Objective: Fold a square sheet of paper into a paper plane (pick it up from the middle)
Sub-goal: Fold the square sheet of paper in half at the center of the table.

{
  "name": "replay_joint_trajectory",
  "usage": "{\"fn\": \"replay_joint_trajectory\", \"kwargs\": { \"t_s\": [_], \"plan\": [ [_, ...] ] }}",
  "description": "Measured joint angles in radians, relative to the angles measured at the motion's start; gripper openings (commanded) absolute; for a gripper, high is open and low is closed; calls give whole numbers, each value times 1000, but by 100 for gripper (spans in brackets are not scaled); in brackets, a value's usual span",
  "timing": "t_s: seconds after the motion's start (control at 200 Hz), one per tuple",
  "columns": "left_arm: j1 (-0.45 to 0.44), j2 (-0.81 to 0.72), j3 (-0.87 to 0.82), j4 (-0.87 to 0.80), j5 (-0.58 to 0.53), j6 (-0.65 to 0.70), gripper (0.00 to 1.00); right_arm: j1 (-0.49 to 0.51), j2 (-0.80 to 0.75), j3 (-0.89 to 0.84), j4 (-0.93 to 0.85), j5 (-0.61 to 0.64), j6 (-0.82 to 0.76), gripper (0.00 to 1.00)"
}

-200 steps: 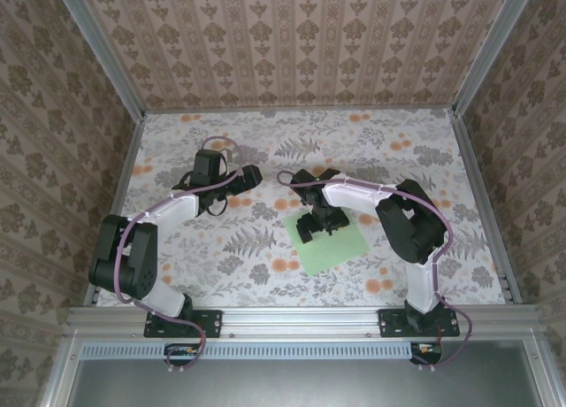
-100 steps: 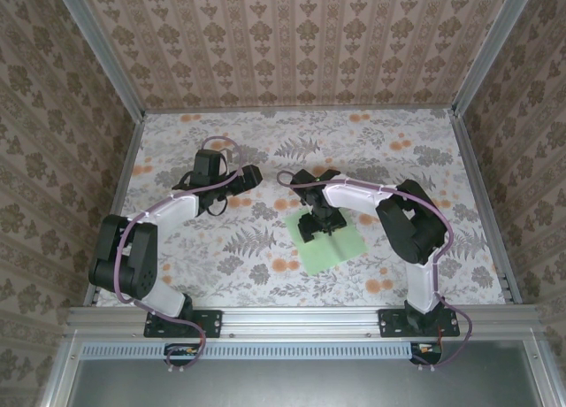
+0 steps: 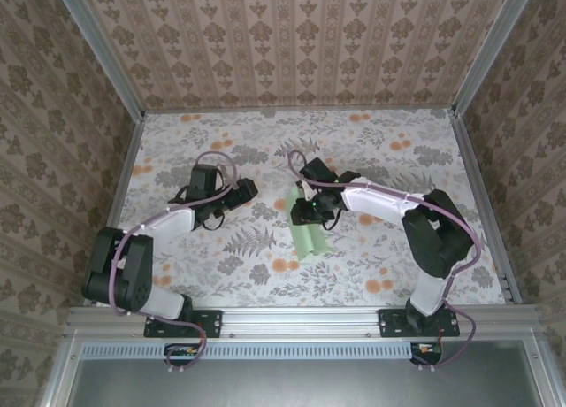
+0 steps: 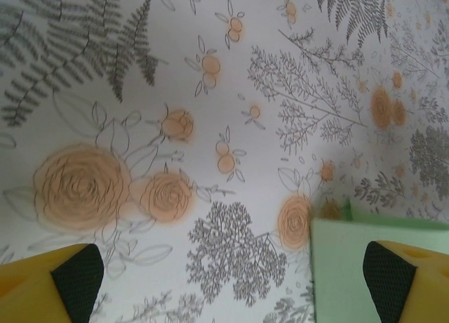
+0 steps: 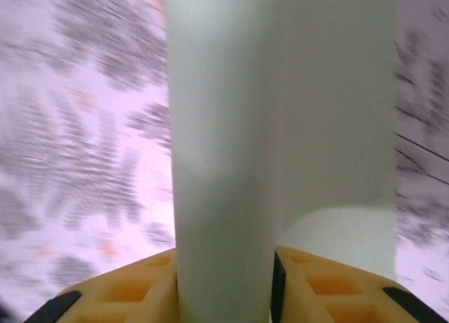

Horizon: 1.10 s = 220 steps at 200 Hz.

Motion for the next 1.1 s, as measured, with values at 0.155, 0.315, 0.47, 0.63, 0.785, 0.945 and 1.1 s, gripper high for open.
{"fn": "replay_joint_trajectory", "kwargs": {
  "t_s": [0.155,0.315,0.47,0.63,0.785,0.945,1.1],
  "plan": [
    [0,-46,-47,43,50,-33,95,-29,-8,-21,211,-154,113,39],
    [-3,-48,-68,102,98,-58,90,-74,51,-34,329,-236,199,44],
    [-29,-34,-67,142,121,-70,85,-108,117,-38,330,-239,222,53],
    [-60,19,-54,149,134,-78,83,-115,127,-36,248,-187,186,58],
    [-89,66,-34,159,136,-82,78,-115,128,-33,174,-140,147,59],
    [-127,111,-7,170,140,-101,63,-115,128,-23,125,-107,132,56],
    [-164,159,26,173,153,-110,48,-115,139,-7,97,-79,129,52]
  ]
}}
